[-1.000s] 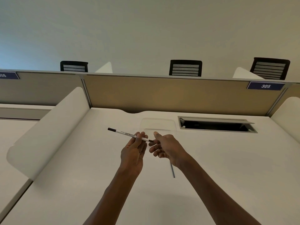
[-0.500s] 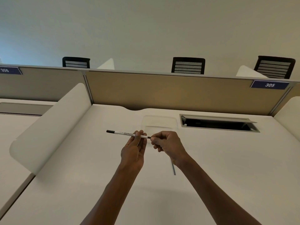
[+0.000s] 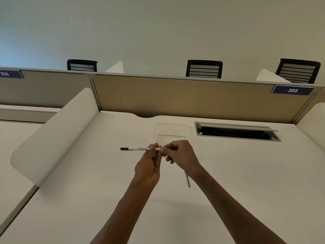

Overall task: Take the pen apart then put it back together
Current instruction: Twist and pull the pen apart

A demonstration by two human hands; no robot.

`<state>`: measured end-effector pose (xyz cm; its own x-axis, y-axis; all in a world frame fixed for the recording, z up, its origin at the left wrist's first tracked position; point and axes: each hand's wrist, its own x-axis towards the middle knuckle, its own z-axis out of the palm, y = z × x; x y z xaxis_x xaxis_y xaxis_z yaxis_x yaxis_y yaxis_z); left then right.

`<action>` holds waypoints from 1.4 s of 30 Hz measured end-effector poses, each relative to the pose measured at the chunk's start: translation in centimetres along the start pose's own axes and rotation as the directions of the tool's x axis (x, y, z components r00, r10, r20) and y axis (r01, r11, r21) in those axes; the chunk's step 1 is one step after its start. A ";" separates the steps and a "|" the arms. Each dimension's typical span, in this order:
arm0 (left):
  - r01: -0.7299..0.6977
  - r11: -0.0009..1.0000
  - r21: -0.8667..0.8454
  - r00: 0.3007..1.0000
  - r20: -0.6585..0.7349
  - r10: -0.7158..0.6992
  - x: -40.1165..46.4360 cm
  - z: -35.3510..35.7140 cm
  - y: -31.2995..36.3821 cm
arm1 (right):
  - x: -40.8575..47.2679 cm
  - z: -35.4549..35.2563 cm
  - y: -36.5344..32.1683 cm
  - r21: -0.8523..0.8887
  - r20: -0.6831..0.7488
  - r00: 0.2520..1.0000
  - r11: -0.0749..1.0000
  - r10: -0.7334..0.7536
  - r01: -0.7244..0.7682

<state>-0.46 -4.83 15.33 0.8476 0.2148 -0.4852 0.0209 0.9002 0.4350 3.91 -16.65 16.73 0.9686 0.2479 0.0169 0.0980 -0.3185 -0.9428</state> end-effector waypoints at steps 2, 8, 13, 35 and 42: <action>-0.003 1.000 0.025 1.000 0.002 0.003 0.0 -0.1 0.0 | 0.0 0.1 0.0 0.008 -0.005 1.000 1.000 -0.014 0.014; -0.035 0.889 0.456 0.999 0.040 0.019 -0.8 -1.3 1.0 | 0.0 -0.3 0.0 -0.005 -0.050 0.999 1.000 -0.004 0.004; -0.592 0.081 0.802 0.683 0.446 0.579 -1.3 -2.0 1.6 | 0.0 -0.6 -0.3 0.009 -0.040 0.999 0.999 0.035 -0.034; -0.795 -0.354 0.492 0.386 0.861 0.331 0.6 -3.1 1.6 | -0.5 -1.6 -0.5 -0.147 0.014 0.998 0.988 0.057 -0.054; -0.782 -0.331 0.529 0.409 0.835 0.368 0.6 -3.6 1.7 | -0.8 -1.7 -0.4 -0.210 0.033 0.994 0.972 -0.100 0.105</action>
<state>-1.81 -1.80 13.06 0.7971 0.1029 0.5950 -0.3890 -0.6661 0.6364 3.46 -18.32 17.69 0.9460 0.3084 0.1001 0.2445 -0.4759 -0.8448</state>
